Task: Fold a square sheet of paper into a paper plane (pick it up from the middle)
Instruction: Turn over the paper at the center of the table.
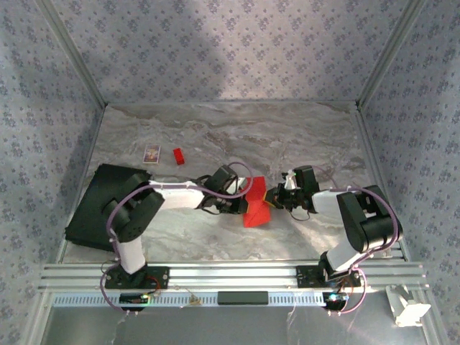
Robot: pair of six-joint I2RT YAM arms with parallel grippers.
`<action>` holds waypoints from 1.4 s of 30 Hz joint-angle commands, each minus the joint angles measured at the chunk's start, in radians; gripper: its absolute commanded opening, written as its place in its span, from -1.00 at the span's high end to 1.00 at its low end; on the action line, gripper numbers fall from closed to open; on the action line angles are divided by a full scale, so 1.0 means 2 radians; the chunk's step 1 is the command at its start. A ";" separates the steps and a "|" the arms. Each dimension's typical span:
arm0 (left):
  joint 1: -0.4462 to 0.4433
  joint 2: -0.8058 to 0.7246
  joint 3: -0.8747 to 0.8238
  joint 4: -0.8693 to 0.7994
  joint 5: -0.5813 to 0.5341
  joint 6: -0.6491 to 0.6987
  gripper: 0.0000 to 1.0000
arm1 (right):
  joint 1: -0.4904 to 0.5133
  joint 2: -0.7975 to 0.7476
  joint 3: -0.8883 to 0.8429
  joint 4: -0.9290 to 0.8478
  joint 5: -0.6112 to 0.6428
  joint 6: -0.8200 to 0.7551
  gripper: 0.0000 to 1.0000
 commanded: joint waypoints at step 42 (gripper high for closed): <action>0.026 -0.310 -0.111 -0.075 -0.224 -0.043 0.19 | 0.098 -0.171 0.170 -0.436 0.318 0.067 0.97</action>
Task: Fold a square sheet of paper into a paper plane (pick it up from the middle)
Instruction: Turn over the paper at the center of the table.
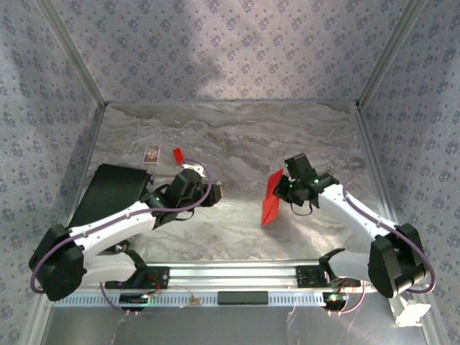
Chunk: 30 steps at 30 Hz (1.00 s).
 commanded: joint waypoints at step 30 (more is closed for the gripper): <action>0.036 -0.053 -0.010 -0.035 -0.034 0.020 -0.34 | 0.063 0.017 0.181 -0.262 0.265 -0.106 0.98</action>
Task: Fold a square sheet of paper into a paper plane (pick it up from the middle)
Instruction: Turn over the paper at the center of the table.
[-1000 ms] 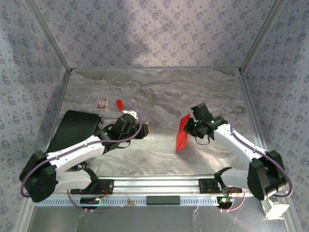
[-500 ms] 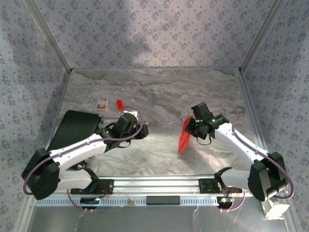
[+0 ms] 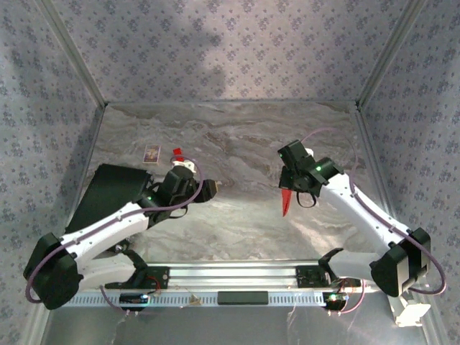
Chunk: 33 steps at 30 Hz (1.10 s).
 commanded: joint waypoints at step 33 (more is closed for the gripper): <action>0.067 -0.131 -0.007 -0.143 -0.071 -0.018 -0.72 | 0.193 0.324 0.110 0.064 0.045 -0.022 0.66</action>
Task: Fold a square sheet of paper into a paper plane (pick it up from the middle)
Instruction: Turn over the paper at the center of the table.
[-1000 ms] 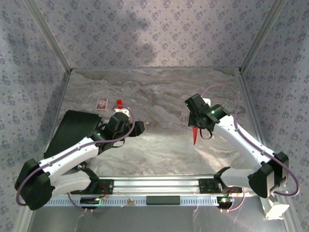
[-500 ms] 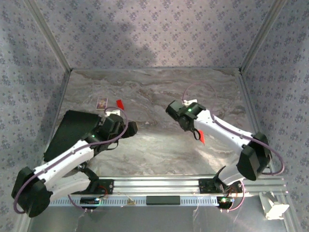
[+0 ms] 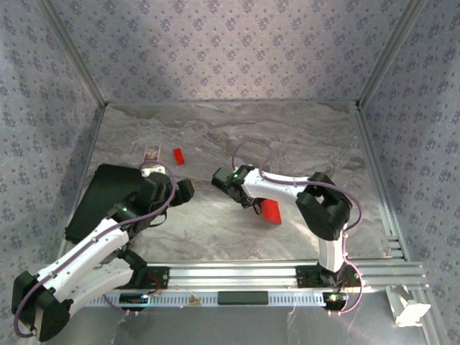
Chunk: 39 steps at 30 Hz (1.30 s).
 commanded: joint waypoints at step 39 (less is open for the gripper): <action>-0.036 0.293 0.110 0.147 0.255 -0.025 -0.27 | -0.317 -0.229 -0.432 0.441 -0.534 0.023 0.83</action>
